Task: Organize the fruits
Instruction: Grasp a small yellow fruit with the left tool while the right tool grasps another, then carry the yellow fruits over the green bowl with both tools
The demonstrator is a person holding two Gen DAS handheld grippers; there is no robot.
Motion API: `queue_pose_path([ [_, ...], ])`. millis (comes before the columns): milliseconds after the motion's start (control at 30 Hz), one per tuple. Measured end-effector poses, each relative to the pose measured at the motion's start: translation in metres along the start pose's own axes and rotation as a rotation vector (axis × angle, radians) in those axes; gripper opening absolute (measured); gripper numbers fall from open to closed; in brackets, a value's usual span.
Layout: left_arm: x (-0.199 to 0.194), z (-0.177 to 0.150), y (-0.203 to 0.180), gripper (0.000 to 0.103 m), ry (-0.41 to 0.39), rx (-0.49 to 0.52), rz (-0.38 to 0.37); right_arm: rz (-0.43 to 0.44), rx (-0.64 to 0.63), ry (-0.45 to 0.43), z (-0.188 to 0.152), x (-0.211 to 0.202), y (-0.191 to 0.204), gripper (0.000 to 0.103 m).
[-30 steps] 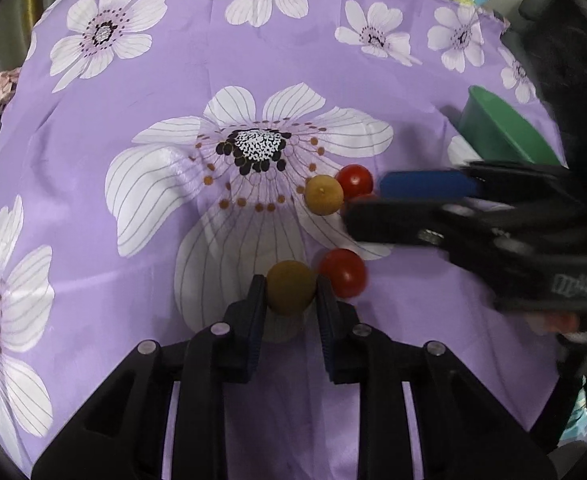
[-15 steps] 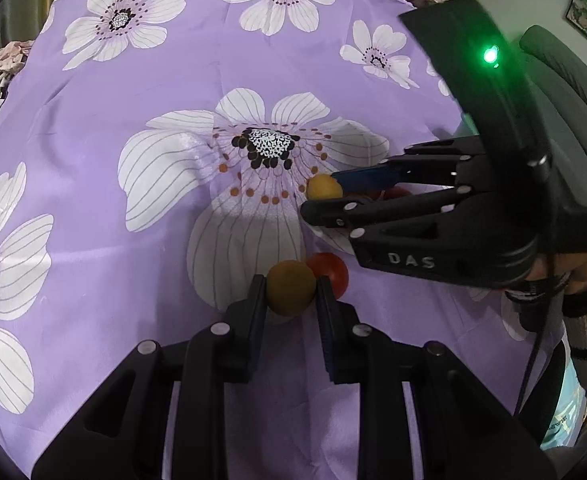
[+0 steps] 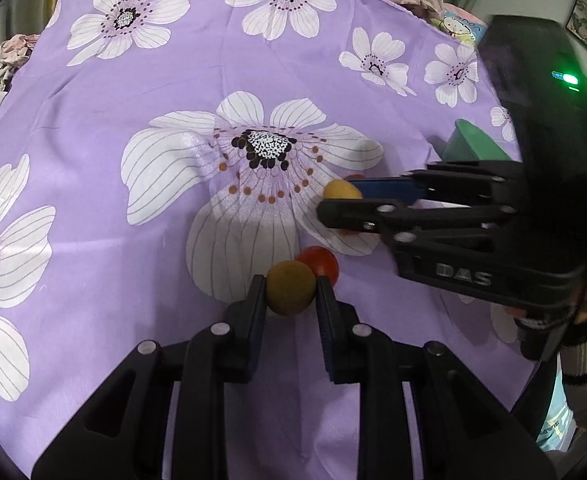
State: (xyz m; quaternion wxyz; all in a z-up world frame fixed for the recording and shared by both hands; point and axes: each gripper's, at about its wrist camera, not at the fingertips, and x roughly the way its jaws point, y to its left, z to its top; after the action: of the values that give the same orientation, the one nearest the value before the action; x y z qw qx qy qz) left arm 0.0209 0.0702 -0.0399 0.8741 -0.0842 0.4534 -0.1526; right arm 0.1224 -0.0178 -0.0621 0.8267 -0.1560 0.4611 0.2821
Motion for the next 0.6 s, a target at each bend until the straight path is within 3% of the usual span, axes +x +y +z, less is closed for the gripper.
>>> queue_pose_path([
  [600,-0.016,-0.007,-0.037,0.024,0.005,0.043,0.027,0.086,0.148,-0.090,-0.064,-0.068,-0.007,0.027],
])
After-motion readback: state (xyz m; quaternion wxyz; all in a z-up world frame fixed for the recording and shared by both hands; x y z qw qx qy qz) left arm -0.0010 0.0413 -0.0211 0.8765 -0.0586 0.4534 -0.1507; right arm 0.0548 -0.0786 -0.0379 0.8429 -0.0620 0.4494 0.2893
